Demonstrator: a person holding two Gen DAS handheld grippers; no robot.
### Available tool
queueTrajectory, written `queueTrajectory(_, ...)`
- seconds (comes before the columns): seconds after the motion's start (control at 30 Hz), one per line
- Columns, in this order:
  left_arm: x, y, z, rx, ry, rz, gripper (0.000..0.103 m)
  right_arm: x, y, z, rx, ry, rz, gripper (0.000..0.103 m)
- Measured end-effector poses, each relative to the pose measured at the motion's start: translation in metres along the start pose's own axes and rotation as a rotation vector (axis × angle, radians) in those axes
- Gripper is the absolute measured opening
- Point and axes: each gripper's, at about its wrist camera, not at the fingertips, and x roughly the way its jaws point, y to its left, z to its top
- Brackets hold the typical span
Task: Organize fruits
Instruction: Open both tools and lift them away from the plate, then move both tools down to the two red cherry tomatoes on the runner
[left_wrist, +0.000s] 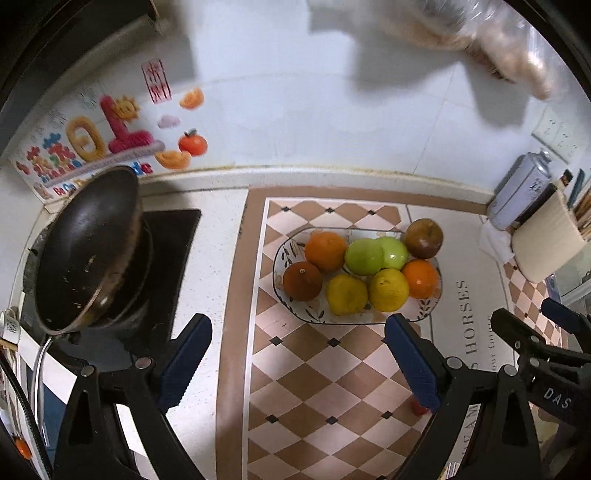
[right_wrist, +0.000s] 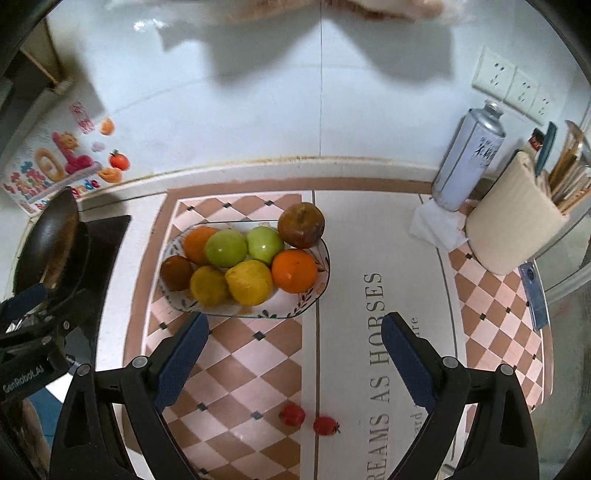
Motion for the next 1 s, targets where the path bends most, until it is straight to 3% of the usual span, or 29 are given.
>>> queueTrajectory(0.3,-0.073,-0.003,-0.022,0.016,-0.12,-0.034,0.096,-0.078,0.0,-0.029,-0.003,-0.105,0.025,0.097)
queueTrajectory(0.57,-0.108,-0.005,-0.041,0.015,-0.152,-0.063,0.096,-0.136,0.001,-0.044,-0.01,-0.187,0.038,0.097)
queueTrajectory(1.0,-0.132,-0.007,-0.053,0.026,-0.19,-0.047,0.096,-0.153,0.004,-0.053,-0.013,-0.203,0.064,0.097)
